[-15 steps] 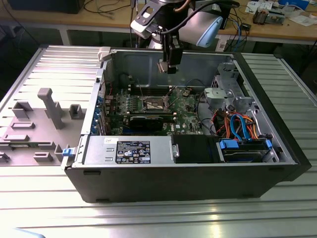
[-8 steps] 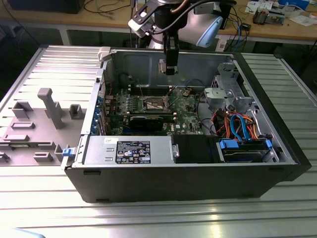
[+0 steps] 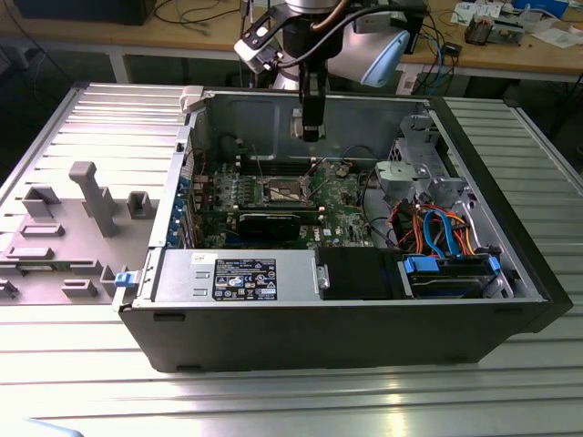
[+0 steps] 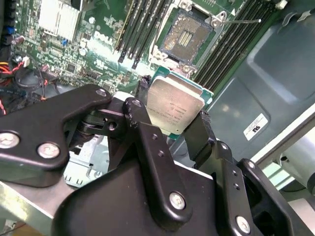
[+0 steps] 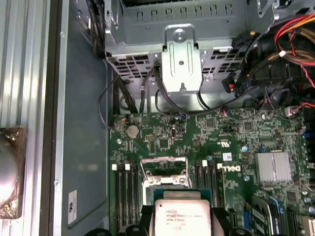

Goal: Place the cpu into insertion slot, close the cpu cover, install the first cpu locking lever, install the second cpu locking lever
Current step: 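Place the cpu into insertion slot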

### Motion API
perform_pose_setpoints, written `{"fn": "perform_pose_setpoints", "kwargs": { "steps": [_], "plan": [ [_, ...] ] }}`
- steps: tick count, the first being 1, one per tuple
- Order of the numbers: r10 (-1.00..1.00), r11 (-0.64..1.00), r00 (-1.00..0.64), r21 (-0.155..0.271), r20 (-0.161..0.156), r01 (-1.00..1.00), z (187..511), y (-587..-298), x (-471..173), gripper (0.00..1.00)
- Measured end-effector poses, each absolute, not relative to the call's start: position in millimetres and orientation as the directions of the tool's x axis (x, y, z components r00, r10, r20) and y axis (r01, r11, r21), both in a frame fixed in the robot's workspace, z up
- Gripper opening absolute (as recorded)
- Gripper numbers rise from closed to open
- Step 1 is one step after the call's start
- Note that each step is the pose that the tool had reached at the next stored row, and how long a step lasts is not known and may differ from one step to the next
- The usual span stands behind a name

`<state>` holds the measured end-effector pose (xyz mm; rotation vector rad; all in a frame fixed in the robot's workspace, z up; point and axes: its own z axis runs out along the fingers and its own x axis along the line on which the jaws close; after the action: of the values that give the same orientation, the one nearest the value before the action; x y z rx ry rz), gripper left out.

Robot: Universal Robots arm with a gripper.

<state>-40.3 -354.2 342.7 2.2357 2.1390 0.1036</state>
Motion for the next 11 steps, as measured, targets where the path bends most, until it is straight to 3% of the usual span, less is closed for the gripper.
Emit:
{"fn": "perform_pose_setpoints", "kwargs": {
  "steps": [11],
  "plan": [
    [1.000,-0.013,0.012,0.078,0.018,0.997,336.3,-354.2,-43.1,0.54]
  ]
}}
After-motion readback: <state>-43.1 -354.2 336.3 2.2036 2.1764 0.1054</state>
